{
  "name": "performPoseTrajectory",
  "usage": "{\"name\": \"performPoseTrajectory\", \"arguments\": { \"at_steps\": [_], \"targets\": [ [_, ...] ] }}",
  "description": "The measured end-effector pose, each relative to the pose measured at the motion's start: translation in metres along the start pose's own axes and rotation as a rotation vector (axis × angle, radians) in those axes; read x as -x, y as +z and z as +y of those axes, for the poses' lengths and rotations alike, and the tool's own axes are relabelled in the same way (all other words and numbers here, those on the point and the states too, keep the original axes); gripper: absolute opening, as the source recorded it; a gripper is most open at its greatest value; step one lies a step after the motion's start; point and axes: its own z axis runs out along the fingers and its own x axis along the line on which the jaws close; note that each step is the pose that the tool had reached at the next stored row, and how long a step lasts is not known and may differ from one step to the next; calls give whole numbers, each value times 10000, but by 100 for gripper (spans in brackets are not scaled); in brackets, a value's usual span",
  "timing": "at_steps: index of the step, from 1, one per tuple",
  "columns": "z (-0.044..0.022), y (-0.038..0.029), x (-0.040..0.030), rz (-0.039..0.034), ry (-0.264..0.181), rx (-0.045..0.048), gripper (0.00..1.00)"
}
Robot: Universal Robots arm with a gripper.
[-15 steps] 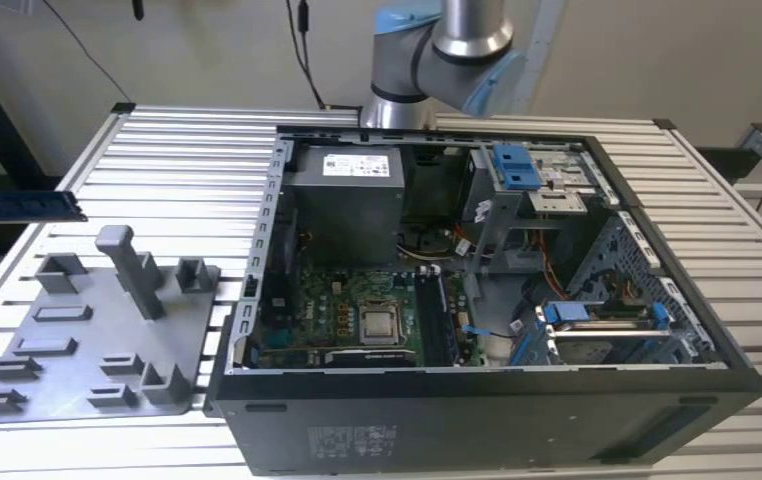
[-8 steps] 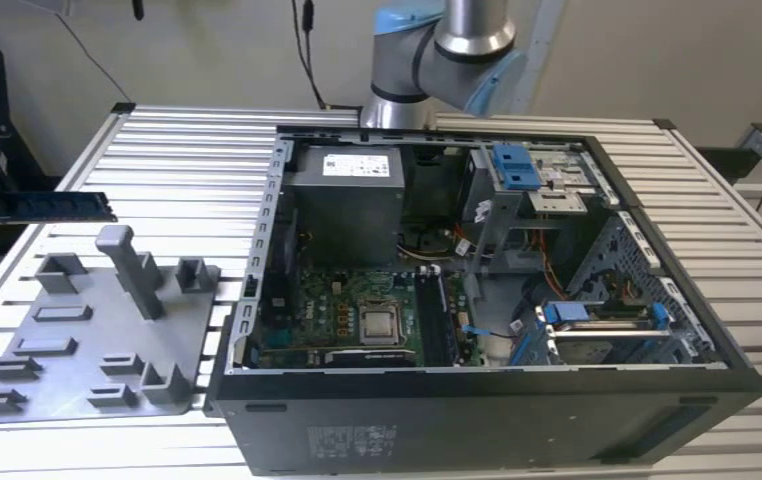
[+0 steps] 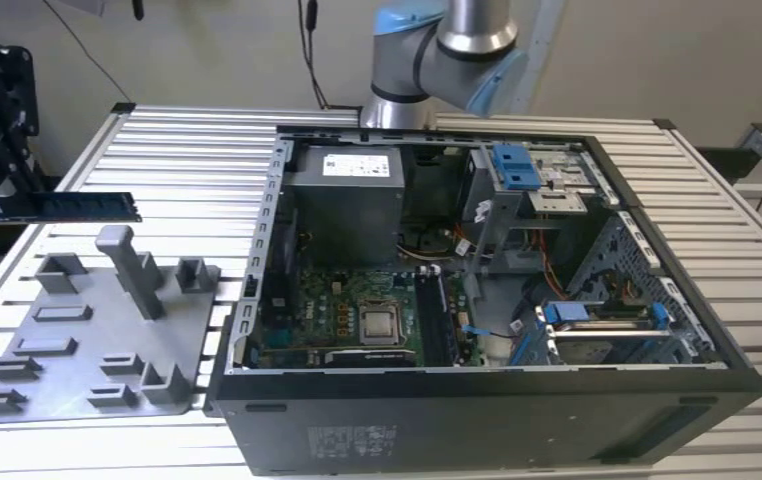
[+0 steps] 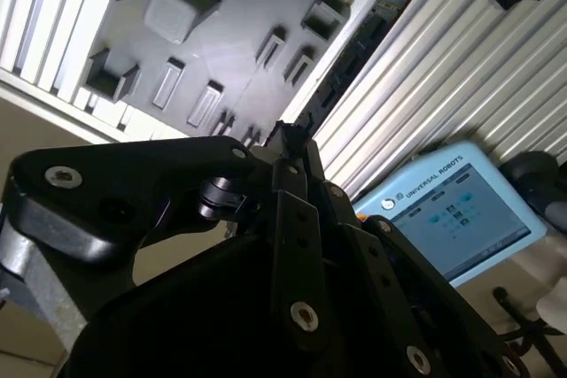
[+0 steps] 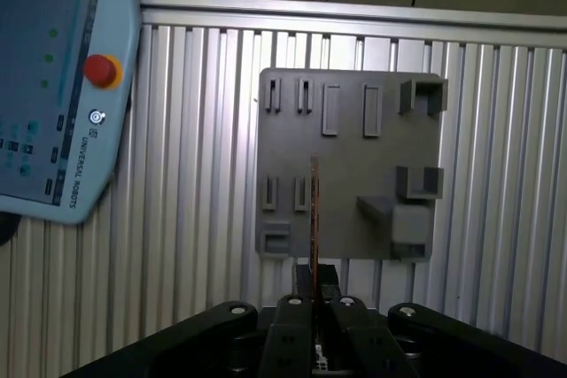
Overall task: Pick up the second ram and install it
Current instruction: 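Pick up the second ram and move it above second insertion slot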
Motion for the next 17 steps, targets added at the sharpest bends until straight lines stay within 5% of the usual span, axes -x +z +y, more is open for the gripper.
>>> {"name": "performPoseTrajectory", "arguments": {
  "at_steps": [17],
  "targets": [
    [-346,-9,-15,0,0,11,14]
  ]
}}
